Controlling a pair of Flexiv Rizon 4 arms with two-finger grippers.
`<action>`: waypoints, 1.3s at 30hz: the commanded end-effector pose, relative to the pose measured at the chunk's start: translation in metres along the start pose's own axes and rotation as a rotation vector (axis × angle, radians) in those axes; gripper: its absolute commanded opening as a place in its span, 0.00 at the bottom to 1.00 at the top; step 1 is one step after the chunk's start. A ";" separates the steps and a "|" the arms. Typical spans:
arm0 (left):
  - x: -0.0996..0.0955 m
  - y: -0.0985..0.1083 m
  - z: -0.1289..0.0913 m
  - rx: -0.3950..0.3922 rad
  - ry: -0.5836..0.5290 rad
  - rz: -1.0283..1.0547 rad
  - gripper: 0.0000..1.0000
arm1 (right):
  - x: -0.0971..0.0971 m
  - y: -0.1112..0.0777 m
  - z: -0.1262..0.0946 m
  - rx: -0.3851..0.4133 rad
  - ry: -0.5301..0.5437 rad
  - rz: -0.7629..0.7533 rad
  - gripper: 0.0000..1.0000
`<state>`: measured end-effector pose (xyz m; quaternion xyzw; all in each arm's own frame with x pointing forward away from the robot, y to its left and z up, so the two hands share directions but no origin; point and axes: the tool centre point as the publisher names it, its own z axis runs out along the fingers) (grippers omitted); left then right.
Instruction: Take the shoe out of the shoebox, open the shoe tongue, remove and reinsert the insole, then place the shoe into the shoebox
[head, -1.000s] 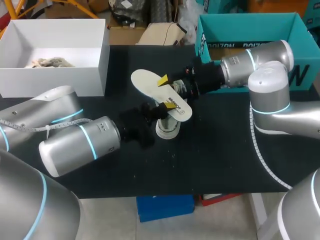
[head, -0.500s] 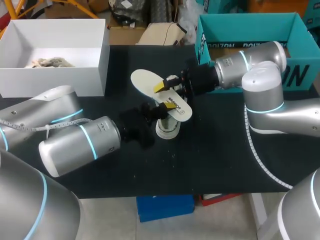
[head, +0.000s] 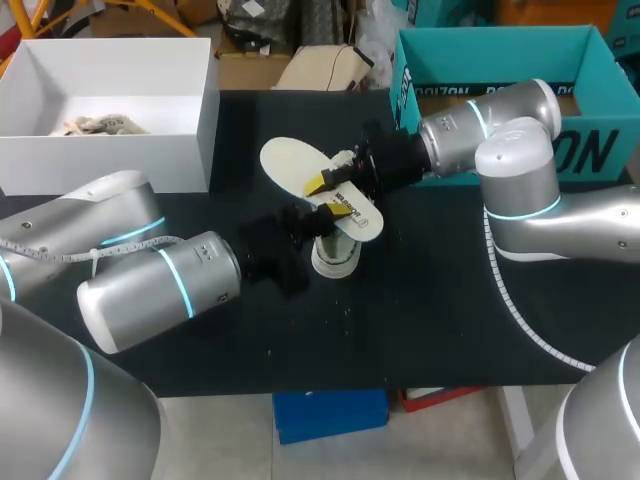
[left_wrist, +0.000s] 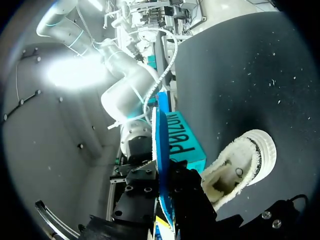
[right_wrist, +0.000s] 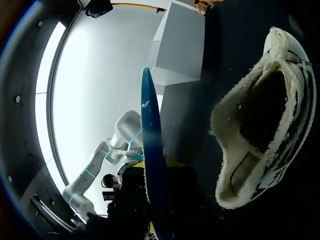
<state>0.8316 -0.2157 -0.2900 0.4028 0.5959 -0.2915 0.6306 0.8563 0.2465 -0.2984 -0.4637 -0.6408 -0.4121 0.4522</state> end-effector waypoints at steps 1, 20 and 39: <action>0.012 -0.001 0.007 0.896 -0.123 0.006 0.47 | 0.000 0.002 0.001 0.000 0.000 0.000 0.00; -0.017 -0.014 -0.028 0.786 0.194 -0.164 1.00 | 0.000 0.002 0.001 0.000 0.000 0.000 0.00; -0.014 -0.014 -0.042 0.708 0.391 -0.261 1.00 | 0.000 0.002 0.001 0.000 0.000 0.000 0.00</action>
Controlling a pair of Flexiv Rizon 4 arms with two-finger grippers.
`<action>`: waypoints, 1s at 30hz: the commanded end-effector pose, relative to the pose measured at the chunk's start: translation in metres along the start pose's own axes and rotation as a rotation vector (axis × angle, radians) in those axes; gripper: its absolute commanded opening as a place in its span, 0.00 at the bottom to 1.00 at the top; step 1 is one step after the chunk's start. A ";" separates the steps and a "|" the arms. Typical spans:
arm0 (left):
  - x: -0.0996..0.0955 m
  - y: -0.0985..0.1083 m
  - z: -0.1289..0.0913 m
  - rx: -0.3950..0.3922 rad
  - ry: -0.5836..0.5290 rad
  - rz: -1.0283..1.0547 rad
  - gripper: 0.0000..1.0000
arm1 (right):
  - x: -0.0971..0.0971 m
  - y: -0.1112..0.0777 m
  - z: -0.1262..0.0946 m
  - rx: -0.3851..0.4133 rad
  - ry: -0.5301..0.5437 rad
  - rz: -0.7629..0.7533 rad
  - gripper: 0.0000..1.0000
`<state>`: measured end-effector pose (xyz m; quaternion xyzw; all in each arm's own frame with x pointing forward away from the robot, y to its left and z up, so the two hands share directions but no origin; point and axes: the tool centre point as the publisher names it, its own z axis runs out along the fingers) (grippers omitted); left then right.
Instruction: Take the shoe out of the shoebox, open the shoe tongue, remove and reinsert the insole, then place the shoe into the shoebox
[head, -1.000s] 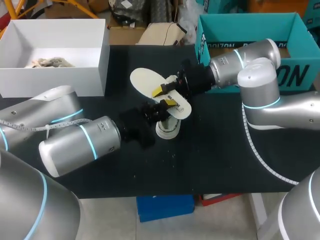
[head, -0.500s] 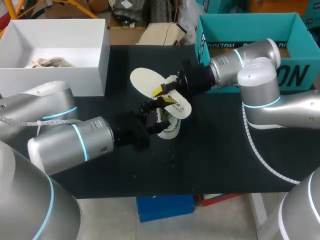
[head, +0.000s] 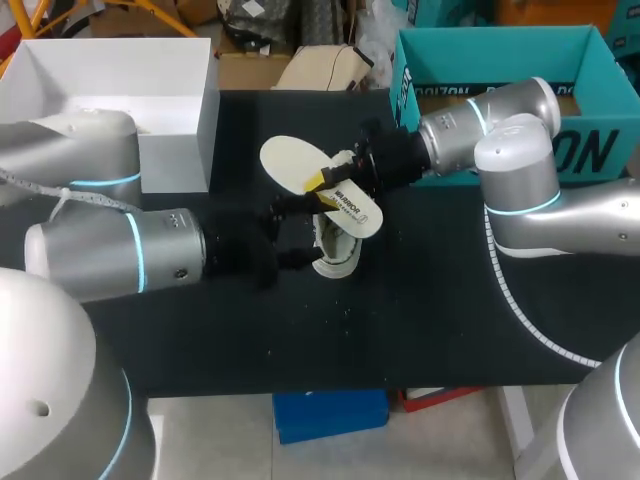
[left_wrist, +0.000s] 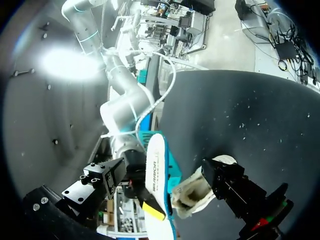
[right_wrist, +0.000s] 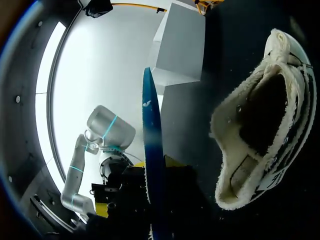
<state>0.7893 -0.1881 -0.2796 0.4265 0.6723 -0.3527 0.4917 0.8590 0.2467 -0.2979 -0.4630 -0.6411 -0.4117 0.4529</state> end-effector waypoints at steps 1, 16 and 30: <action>-0.007 0.008 0.004 0.519 0.209 -0.052 1.00 | 0.000 0.000 0.001 -0.002 -0.001 0.000 0.00; -0.037 0.015 0.011 0.329 0.378 -0.224 1.00 | 0.000 0.000 0.001 -0.002 -0.001 0.000 0.00; -0.067 0.016 -0.010 0.276 0.281 -0.166 1.00 | 0.000 0.000 0.001 -0.002 -0.001 0.000 0.00</action>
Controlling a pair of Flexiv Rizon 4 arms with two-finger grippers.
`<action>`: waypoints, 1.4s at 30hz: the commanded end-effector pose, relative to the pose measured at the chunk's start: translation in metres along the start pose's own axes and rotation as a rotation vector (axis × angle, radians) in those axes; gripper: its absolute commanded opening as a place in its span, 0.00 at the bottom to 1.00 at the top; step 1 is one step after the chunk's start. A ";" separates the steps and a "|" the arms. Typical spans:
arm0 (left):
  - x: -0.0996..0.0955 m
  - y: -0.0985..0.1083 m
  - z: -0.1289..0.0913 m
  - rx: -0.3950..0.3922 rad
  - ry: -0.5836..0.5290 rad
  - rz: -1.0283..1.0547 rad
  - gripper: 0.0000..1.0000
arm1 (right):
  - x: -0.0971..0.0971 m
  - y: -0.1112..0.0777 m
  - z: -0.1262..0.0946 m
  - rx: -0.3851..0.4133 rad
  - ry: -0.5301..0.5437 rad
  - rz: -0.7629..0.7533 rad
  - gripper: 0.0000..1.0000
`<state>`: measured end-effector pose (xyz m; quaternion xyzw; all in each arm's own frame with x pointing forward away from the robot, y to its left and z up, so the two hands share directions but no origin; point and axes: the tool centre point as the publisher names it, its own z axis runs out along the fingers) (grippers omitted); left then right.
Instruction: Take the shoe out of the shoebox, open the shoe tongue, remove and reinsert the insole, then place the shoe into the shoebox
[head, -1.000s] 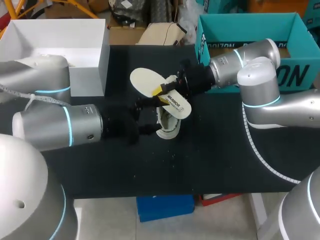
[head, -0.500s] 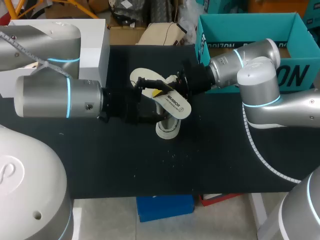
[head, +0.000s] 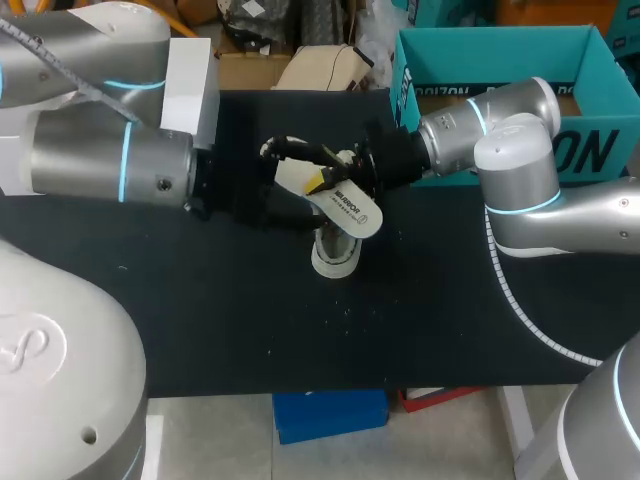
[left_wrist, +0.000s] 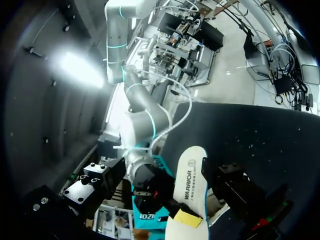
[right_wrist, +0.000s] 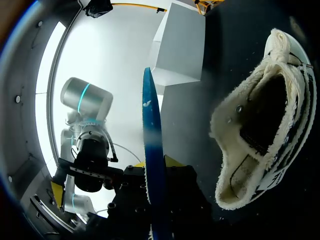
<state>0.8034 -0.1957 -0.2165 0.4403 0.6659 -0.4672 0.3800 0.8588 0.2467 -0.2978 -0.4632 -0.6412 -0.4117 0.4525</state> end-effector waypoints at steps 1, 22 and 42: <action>-0.007 0.009 -0.009 -0.032 0.232 -0.055 1.00 | 0.000 0.000 0.001 -0.002 0.000 0.000 0.00; -0.042 0.030 -0.043 -0.604 0.163 -0.351 1.00 | 0.000 0.000 0.001 -0.002 0.000 0.000 0.00; -0.058 0.146 -0.015 -0.735 0.176 -0.221 1.00 | 0.000 0.000 0.001 -0.002 0.000 0.000 0.00</action>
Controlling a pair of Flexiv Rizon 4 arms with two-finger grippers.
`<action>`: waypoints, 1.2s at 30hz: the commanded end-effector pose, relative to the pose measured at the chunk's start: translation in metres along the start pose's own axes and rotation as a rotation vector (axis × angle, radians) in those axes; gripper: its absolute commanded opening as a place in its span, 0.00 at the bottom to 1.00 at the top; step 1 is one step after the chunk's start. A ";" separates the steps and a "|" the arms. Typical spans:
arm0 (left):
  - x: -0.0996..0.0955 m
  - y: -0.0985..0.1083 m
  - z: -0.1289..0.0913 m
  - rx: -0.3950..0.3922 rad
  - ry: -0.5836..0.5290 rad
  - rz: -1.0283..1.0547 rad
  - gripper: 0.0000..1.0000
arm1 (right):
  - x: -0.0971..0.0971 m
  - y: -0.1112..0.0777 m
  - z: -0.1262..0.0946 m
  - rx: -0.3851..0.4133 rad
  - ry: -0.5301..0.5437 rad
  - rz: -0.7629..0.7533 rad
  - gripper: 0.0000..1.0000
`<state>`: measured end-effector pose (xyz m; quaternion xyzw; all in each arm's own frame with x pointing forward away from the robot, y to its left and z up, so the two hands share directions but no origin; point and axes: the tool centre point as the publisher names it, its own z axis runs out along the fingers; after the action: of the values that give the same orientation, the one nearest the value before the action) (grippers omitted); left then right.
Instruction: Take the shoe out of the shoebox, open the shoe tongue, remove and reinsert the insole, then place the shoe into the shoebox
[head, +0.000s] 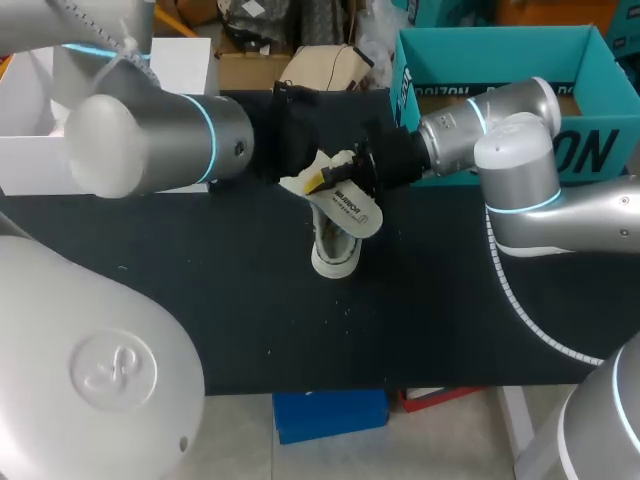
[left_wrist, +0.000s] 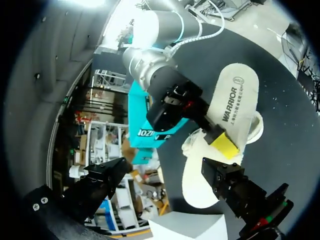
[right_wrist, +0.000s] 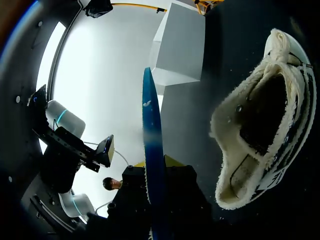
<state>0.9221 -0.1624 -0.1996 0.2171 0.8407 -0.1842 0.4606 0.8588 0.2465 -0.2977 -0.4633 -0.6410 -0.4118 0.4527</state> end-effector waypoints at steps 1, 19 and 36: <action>-0.024 0.019 0.034 0.060 0.120 -0.006 1.00 | 0.000 0.000 0.001 -0.002 -0.001 0.000 0.00; -0.139 0.082 0.058 0.011 0.615 -0.228 1.00 | 0.000 0.000 0.001 -0.002 -0.001 0.000 0.00; -0.138 0.088 0.059 0.035 0.746 -0.351 1.00 | 0.000 0.000 0.001 -0.002 -0.001 0.000 0.00</action>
<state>1.0748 -0.1489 -0.1236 0.0586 0.8887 -0.2113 0.4026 0.8590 0.2468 -0.2978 -0.4633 -0.6409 -0.4119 0.4528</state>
